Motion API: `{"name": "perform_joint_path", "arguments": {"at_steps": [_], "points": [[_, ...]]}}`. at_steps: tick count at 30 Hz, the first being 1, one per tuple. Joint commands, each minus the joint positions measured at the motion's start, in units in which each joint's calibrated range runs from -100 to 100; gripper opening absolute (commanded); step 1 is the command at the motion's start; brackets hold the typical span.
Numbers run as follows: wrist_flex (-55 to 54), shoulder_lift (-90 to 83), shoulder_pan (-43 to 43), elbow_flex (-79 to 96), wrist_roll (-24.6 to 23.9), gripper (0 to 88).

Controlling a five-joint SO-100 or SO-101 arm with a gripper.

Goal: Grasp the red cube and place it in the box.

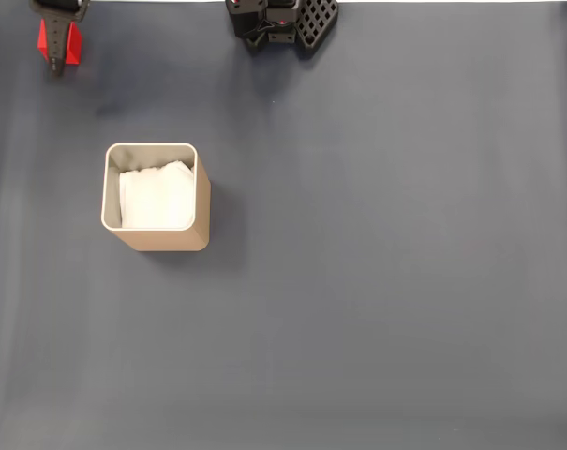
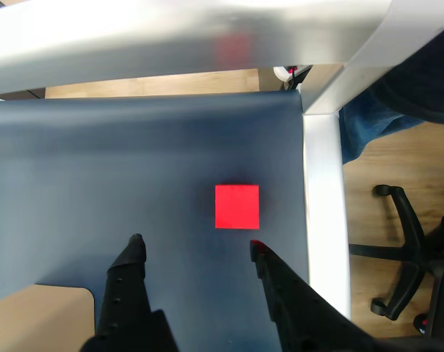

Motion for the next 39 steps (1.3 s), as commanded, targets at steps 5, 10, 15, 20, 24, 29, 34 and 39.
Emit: {"name": "perform_joint_path", "arguments": {"at_steps": [5, 10, 15, 20, 24, 29, 34, 39], "points": [[-3.56, 0.69, -0.77, -1.05, -1.12, 36.5], [-5.04, 1.56, -0.27, -1.15, -1.22, 36.6], [-5.53, 1.82, 0.51, -1.51, -0.73, 36.7], [-6.02, 2.68, 1.79, -2.6, -0.1, 36.7], [-6.02, 3.37, 2.99, -3.52, 0.59, 36.7], [-6.02, 3.63, 4.56, -3.61, 1.47, 36.7], [-6.02, 3.72, 5.76, -3.33, 1.86, 36.7], [-6.02, 4.07, 6.76, -3.06, 1.9, 36.7]]}}
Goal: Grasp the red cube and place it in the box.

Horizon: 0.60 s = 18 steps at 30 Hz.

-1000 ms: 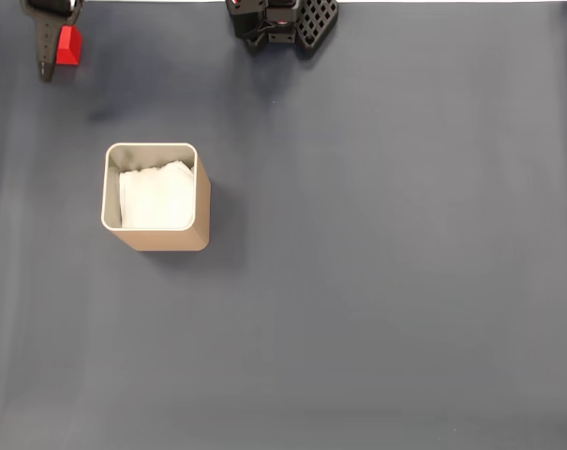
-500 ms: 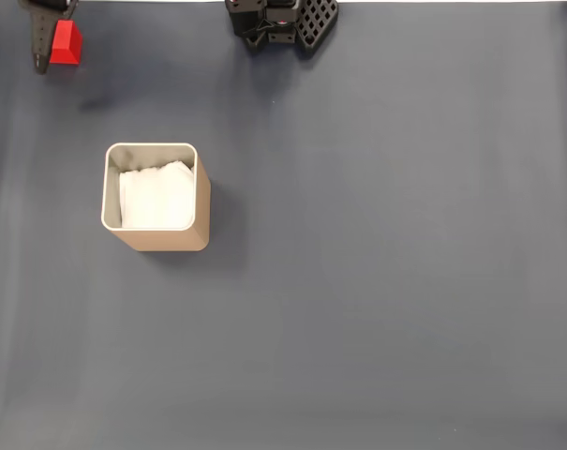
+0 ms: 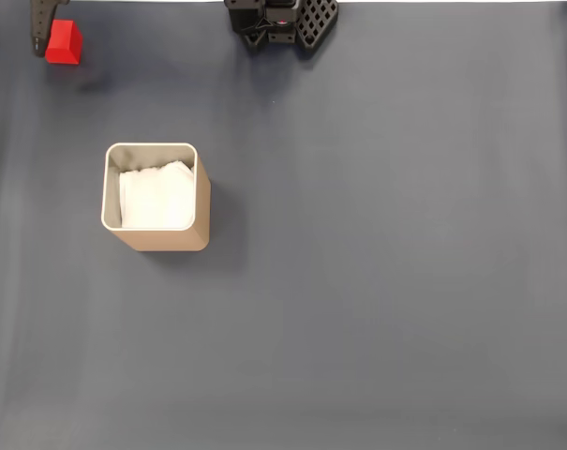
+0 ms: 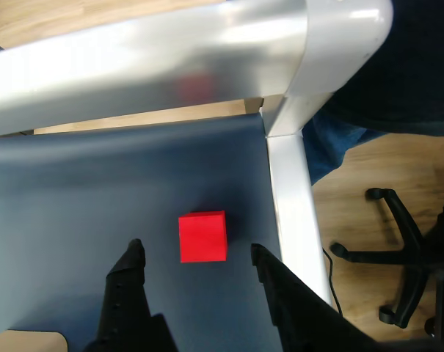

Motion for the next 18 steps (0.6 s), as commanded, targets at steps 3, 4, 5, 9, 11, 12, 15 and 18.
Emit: {"name": "perform_joint_path", "arguments": {"at_steps": [3, 4, 5, 9, 11, 12, 15, 18], "points": [[-0.66, 0.22, 1.24, -2.15, 0.29, 36.9], [-0.99, 0.22, 1.24, -1.78, 0.29, 36.9], [-1.4, 0.22, 1.24, -1.24, 0.39, 37.0], [-3.29, -0.47, 1.1, 1.31, 0.39, 37.5], [-4.03, -0.9, 0.82, 2.5, 0.39, 37.6], [-4.11, -0.99, 0.68, 2.96, 0.39, 37.7], [-4.68, -1.51, 0.18, 4.05, 0.15, 38.0], [-5.5, -2.11, -0.32, 5.42, 0.0, 38.2]]}}
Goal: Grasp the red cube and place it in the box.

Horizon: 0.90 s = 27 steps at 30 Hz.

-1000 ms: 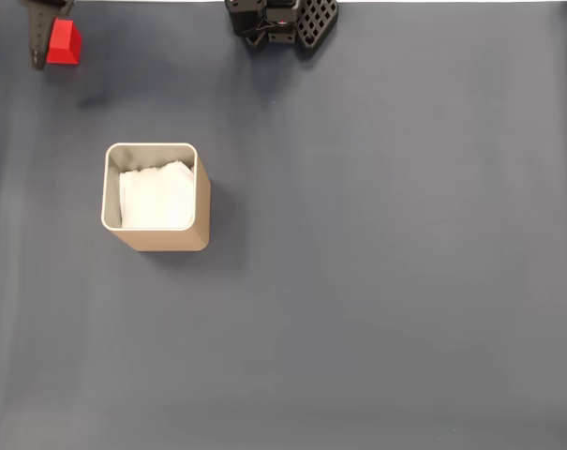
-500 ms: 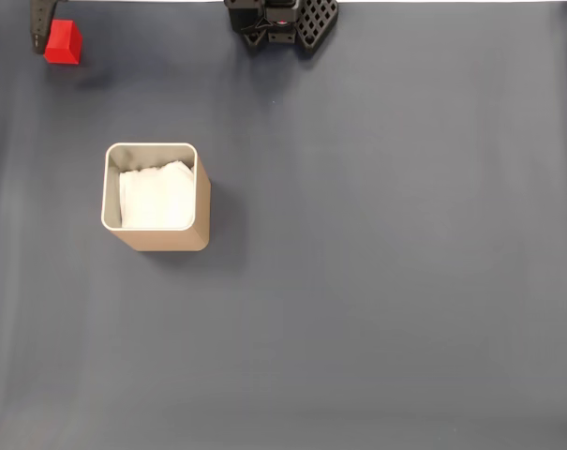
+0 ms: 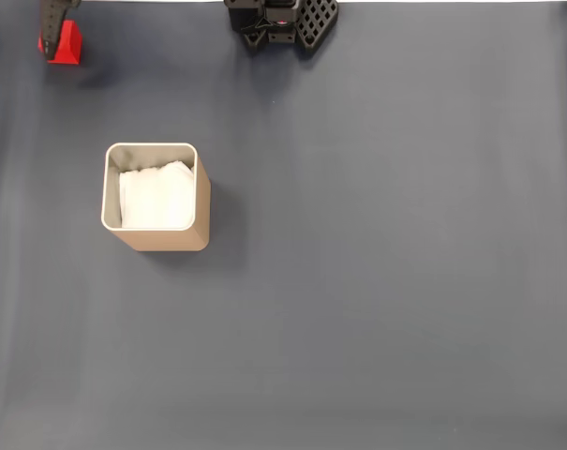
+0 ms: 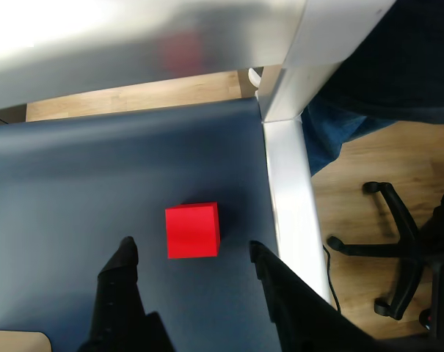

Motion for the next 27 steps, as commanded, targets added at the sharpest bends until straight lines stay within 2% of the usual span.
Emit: {"name": "perform_joint_path", "arguments": {"at_steps": [1, 27], "points": [[-1.53, -2.56, -0.91, 0.68, -0.2, 38.3], [-4.48, 0.3, -0.91, 3.14, -2.2, 38.8]]}}
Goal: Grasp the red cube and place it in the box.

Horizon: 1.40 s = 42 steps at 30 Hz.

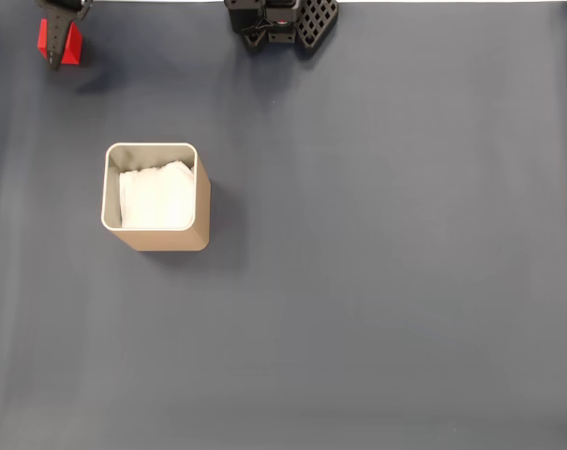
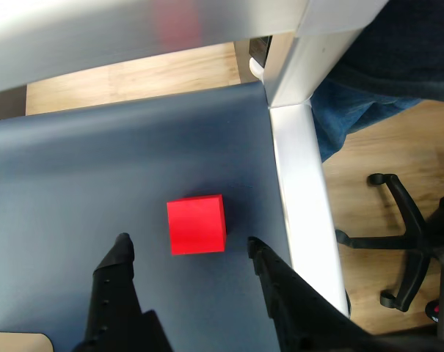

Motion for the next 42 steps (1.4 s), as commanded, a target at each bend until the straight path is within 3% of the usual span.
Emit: {"name": "perform_joint_path", "arguments": {"at_steps": [1, 42], "points": [[-1.07, -0.06, 0.14, -0.23, -0.44, 38.8], [-9.03, 1.24, -3.9, 0.68, -3.76, 39.4]]}}
